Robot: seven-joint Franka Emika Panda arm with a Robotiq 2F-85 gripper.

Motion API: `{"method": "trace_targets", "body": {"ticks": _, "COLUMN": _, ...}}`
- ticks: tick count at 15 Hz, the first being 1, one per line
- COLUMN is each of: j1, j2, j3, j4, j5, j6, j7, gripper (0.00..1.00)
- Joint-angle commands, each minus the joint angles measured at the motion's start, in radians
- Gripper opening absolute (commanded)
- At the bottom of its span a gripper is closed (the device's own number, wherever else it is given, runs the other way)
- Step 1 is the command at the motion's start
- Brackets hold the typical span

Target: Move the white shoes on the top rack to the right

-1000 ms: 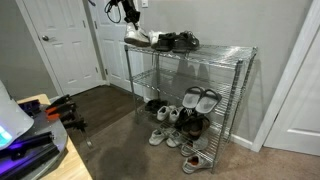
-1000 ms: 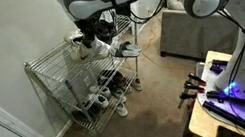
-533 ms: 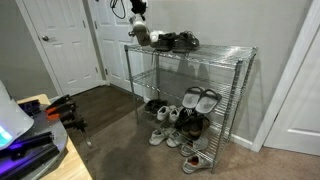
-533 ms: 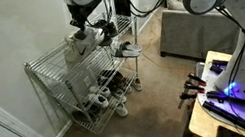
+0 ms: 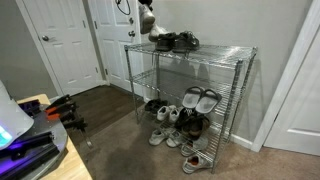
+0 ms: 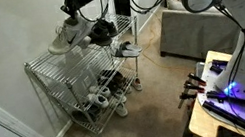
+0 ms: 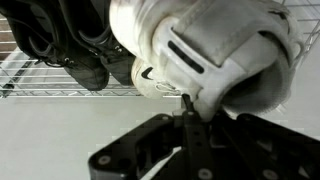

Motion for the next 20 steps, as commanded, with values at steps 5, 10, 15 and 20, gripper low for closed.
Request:
{"method": "trace_targets", "body": {"ticks": 5, "j1": -0.037, "j2": -0.028, "j3": 0.006, "j4": -0.025, "j5": 0.043, "j6": 0.196, "j7": 0.107, "gripper": 0.01}}
{"method": "trace_targets", "body": {"ticks": 10, "j1": -0.058, "j2": -0.036, "j3": -0.039, "j4": -0.048, "j5": 0.02, "j6": 0.286, "j7": 0.221, "gripper": 0.01}}
{"method": "trace_targets", "body": {"ticks": 15, "j1": -0.091, "j2": -0.04, "j3": -0.096, "j4": -0.085, "j5": 0.016, "j6": 0.403, "j7": 0.4, "gripper": 0.01}}
{"method": "trace_targets", "body": {"ticks": 20, "j1": -0.086, "j2": -0.058, "j3": -0.184, "j4": -0.154, "j5": -0.011, "j6": 0.506, "j7": 0.529, "gripper": 0.01}}
